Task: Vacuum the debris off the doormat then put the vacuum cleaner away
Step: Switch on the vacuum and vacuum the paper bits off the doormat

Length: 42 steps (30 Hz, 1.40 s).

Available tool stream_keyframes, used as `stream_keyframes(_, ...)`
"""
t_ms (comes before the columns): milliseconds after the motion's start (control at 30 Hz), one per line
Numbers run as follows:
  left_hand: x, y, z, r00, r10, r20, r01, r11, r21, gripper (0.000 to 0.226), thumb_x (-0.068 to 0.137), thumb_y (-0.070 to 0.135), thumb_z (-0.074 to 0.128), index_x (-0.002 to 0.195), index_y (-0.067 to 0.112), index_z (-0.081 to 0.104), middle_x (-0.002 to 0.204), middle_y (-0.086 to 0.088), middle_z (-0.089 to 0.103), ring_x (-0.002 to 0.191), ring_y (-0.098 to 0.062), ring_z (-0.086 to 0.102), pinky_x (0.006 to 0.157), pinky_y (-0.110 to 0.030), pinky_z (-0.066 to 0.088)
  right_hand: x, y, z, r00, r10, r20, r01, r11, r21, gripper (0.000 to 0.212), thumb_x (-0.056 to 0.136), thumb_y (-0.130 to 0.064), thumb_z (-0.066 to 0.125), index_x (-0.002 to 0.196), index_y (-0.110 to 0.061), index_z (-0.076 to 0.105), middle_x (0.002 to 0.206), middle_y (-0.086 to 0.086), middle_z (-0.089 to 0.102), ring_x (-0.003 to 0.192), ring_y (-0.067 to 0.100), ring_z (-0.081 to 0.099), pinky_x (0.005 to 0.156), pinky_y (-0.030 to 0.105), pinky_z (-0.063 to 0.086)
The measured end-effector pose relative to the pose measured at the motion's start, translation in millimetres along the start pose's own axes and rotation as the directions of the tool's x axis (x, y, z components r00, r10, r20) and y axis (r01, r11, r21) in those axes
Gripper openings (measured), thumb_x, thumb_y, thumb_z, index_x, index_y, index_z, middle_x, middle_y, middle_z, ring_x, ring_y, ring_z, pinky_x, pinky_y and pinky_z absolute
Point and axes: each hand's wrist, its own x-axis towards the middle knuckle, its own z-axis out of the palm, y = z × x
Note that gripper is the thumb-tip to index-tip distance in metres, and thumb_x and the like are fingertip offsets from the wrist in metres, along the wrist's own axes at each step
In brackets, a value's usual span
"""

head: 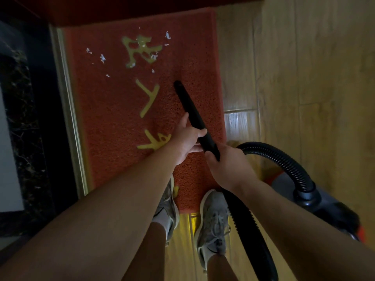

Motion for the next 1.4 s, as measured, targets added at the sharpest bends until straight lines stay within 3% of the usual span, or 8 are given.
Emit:
stream_keyframes(133,-1,-3,3,1.000,-0.004,0.004,0.004,1.000,-0.003,0.083,0.097,-0.001,0.061,0.160,0.036,0.021,0.137,-0.006,0.059,0.105,-0.028,0.071,0.072,-0.041,0.062,-3,3,0,1.000,0.012,0.005,-0.012,1.000,0.016,0.026,0.101,-0.036,0.048,0.099,-0.014,0.061,0.077,0.003,0.065,0.063,0.020,0.062,0.055,0.035,0.051)
stream_keyframes(400,9,12,-18,1.000,0.027,-0.004,-0.027,0.999,-0.019,0.082,0.097,-0.001,0.060,0.160,0.038,0.022,0.137,-0.006,0.061,0.106,-0.030,0.071,0.080,-0.046,0.062,12,-18,4,0.999,-0.043,-0.017,0.043,0.999,-0.014,0.021,0.102,-0.034,0.048,0.096,-0.017,0.059,0.069,-0.002,0.060,0.057,0.014,0.058,0.047,0.027,0.036)
stream_keyframes(633,18,29,-54,0.999,0.023,-0.042,-0.025,0.999,-0.041,0.082,0.097,0.001,0.061,0.159,0.039,0.022,0.137,-0.008,0.062,0.103,-0.029,0.073,0.069,-0.040,0.062,32,-52,14,0.997,-0.069,0.021,0.070,0.997,-0.026,0.022,0.101,-0.037,0.047,0.100,-0.019,0.059,0.073,0.000,0.064,0.059,0.018,0.061,0.050,0.033,0.046)
stream_keyframes(867,24,32,-81,0.997,0.011,-0.070,-0.017,0.997,-0.082,0.079,0.094,0.000,0.064,0.155,0.040,0.034,0.139,-0.007,0.061,0.103,-0.033,0.073,0.073,-0.045,0.064,39,-75,23,0.995,-0.066,0.081,0.070,0.996,-0.048,0.024,0.103,-0.035,0.045,0.106,-0.017,0.061,0.073,0.001,0.064,0.055,0.016,0.059,0.045,0.024,0.035)
stream_keyframes(1233,21,19,-110,0.995,-0.006,-0.097,-0.008,0.988,-0.152,0.081,0.094,0.000,0.062,0.156,0.042,0.030,0.141,-0.009,0.060,0.102,-0.032,0.073,0.072,-0.043,0.063,41,-93,40,0.989,-0.087,0.118,0.103,0.985,-0.137,0.026,0.102,-0.039,0.045,0.106,-0.020,0.063,0.072,0.000,0.064,0.053,0.014,0.059,0.043,0.022,0.033)
stream_keyframes(1400,23,14,-116,0.995,0.007,-0.101,-0.023,0.986,-0.166,0.079,0.094,-0.001,0.062,0.156,0.039,0.033,0.138,-0.009,0.062,0.104,-0.032,0.073,0.078,-0.047,0.064,39,-97,44,0.988,-0.098,0.119,0.115,0.983,-0.141,0.023,0.102,-0.036,0.046,0.106,-0.018,0.061,0.069,-0.001,0.062,0.051,0.014,0.058,0.042,0.022,0.032)
